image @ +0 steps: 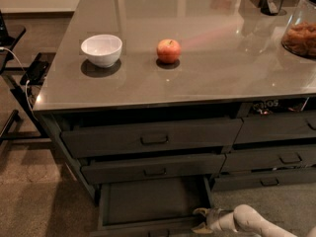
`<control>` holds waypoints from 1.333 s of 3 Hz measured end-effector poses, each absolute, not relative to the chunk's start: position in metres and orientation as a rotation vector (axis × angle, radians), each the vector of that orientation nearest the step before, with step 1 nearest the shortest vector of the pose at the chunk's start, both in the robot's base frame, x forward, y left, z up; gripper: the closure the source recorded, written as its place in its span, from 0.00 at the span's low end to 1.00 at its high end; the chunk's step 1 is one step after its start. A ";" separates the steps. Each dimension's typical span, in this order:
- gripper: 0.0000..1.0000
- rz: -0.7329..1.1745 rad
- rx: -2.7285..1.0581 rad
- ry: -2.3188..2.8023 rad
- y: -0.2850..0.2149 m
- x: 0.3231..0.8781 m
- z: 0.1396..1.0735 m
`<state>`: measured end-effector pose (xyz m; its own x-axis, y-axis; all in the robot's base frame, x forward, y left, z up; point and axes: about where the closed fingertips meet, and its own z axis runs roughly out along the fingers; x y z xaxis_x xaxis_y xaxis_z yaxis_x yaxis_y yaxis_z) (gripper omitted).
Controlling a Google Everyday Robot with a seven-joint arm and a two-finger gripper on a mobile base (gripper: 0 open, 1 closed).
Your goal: Open bottom drawer
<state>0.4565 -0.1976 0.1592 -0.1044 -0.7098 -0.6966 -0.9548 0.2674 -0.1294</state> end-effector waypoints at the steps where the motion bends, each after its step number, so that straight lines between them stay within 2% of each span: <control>1: 0.62 0.472 -1.504 1.878 -0.198 0.456 0.159; 3: 0.14 0.482 -1.503 1.880 -0.200 0.454 0.159; 4: 0.14 0.484 -1.500 1.893 -0.204 0.444 0.155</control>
Offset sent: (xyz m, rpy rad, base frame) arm 0.0000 0.0000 0.0000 0.0000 0.0000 0.0000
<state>0.4442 -0.2044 0.1545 -0.1189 -0.7089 -0.6952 -0.9556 0.2718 -0.1137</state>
